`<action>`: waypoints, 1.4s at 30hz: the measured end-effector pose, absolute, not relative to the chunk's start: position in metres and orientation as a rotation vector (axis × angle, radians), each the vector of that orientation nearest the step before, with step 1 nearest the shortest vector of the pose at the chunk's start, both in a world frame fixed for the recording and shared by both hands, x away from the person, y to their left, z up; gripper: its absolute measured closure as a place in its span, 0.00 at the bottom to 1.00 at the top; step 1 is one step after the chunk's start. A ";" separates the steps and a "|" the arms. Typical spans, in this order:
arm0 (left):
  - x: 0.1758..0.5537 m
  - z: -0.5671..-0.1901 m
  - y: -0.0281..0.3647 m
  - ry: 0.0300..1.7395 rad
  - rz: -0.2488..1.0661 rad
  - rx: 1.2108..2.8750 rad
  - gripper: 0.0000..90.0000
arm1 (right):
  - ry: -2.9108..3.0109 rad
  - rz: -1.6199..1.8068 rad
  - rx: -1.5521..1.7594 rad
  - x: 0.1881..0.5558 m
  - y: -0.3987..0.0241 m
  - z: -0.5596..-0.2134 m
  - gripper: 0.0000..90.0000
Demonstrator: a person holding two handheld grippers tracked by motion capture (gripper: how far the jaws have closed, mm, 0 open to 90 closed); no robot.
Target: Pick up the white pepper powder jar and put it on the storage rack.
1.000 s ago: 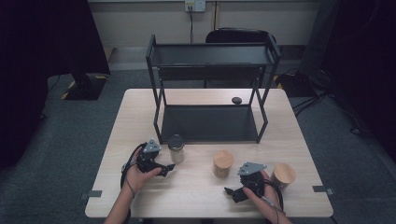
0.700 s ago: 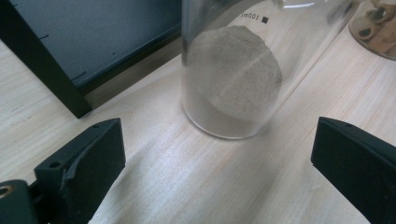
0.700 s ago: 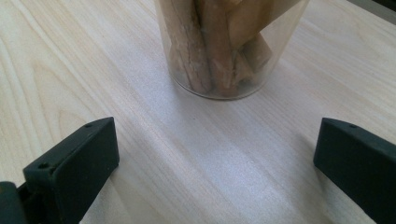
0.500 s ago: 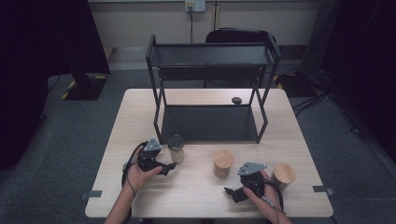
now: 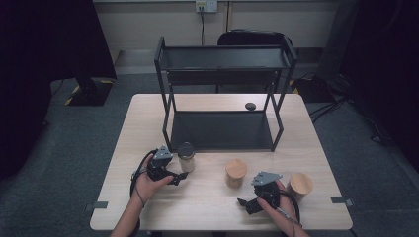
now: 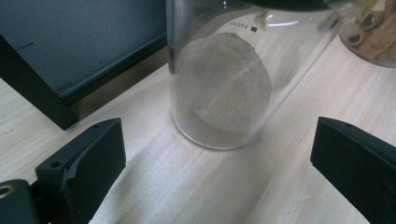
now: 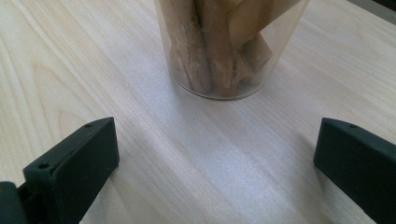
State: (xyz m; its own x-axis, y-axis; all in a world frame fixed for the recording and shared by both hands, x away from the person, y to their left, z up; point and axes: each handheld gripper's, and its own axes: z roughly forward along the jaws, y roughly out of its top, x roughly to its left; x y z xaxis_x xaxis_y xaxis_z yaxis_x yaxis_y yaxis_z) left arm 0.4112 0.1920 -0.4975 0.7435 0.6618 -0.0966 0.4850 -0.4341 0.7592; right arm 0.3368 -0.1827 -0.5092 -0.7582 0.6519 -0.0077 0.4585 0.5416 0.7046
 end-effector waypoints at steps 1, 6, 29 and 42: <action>0.412 -0.497 0.192 0.860 0.273 2.115 0.03 | 2.512 1.031 0.927 0.337 -0.183 -0.509 0.00; 0.413 -0.495 0.191 0.866 0.263 2.100 0.03 | 2.512 1.031 0.927 0.337 -0.183 -0.509 0.00; 0.427 -0.489 0.175 0.866 0.262 2.090 0.03 | 2.512 1.031 0.926 0.337 -0.183 -0.509 0.00; 0.433 -0.492 0.167 0.866 0.265 2.086 0.07 | 2.512 1.031 0.927 0.337 -0.183 -0.509 0.00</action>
